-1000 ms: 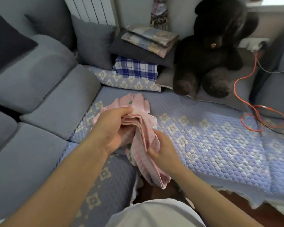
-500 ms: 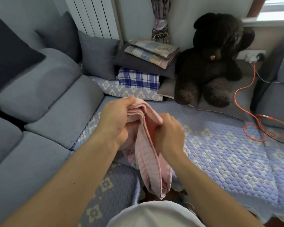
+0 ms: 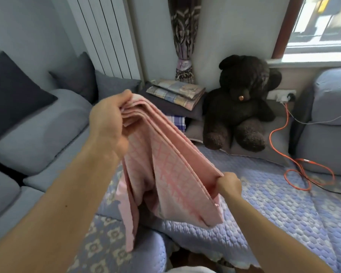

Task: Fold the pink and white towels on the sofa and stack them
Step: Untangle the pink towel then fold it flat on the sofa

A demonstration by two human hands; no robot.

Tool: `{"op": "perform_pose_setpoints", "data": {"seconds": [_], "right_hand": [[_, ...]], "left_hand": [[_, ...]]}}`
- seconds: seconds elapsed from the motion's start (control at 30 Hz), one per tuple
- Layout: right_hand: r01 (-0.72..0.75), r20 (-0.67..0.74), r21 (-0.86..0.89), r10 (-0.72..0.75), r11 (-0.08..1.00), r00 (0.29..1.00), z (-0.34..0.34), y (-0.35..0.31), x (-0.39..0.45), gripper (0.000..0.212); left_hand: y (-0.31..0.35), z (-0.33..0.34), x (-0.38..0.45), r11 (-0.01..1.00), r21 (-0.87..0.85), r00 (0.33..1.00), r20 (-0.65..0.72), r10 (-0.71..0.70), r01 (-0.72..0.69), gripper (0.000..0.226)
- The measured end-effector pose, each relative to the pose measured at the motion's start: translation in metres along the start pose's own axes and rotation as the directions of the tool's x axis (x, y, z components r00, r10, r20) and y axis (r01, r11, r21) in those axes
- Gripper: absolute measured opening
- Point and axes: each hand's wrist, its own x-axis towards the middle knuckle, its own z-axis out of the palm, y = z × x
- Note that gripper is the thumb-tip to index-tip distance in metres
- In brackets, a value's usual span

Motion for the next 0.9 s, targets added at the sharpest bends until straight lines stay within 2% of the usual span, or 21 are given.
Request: {"op": "perform_pose_setpoints", "data": {"seconds": [0.17,0.23,0.4,0.47,0.53,0.57,0.63,0.67,0.77,0.9], "right_hand": [[0.026,-0.056,-0.067,-0.03,0.997,0.998,-0.033,0.017,0.039,0.025],[0.058,-0.044,-0.094,-0.063,0.994,0.997,-0.032,0.022,0.046,0.027],[0.102,0.053,-0.022,-0.101,0.995,0.993,0.004,0.029,0.026,0.011],[0.1,0.184,0.077,-0.113,0.992,0.977,0.038,0.041,0.019,0.03],[0.099,0.242,0.062,-0.112,0.993,0.964,0.084,0.061,0.025,0.049],[0.103,0.252,0.04,-0.109,0.994,0.961,0.101,0.063,0.019,0.045],[0.103,0.195,0.014,-0.104,0.995,0.975,0.108,0.049,-0.006,0.019],[0.06,0.172,0.017,-0.062,0.998,0.983,0.106,0.043,-0.012,0.013],[-0.097,0.113,0.085,0.088,0.992,0.99,0.093,0.036,-0.011,0.01],[-0.113,0.144,0.005,0.111,0.994,0.983,0.09,0.039,0.005,0.007]], "left_hand": [[0.014,-0.037,0.017,0.991,-0.134,0.993,-0.11,-0.034,0.019,0.03],[0.012,-0.046,0.016,0.983,-0.184,0.997,-0.078,-0.023,0.009,0.032],[0.012,-0.051,0.008,0.972,-0.232,0.997,0.053,0.048,-0.034,0.028],[0.014,-0.049,0.005,0.972,-0.235,0.996,0.073,0.047,-0.028,0.029],[0.014,-0.043,-0.001,0.972,-0.233,0.995,0.088,0.038,-0.016,0.03],[0.012,-0.041,-0.004,0.972,-0.233,0.995,0.094,0.033,-0.01,0.03],[0.012,-0.038,-0.009,0.973,-0.229,0.995,0.099,0.028,-0.005,0.031],[0.013,-0.038,-0.01,0.974,-0.227,0.995,0.098,0.029,-0.006,0.032],[0.024,-0.048,-0.008,0.971,-0.236,0.996,0.067,0.06,-0.043,0.034],[0.033,-0.067,0.0,0.963,-0.26,0.996,0.04,0.075,-0.062,0.019]]}}
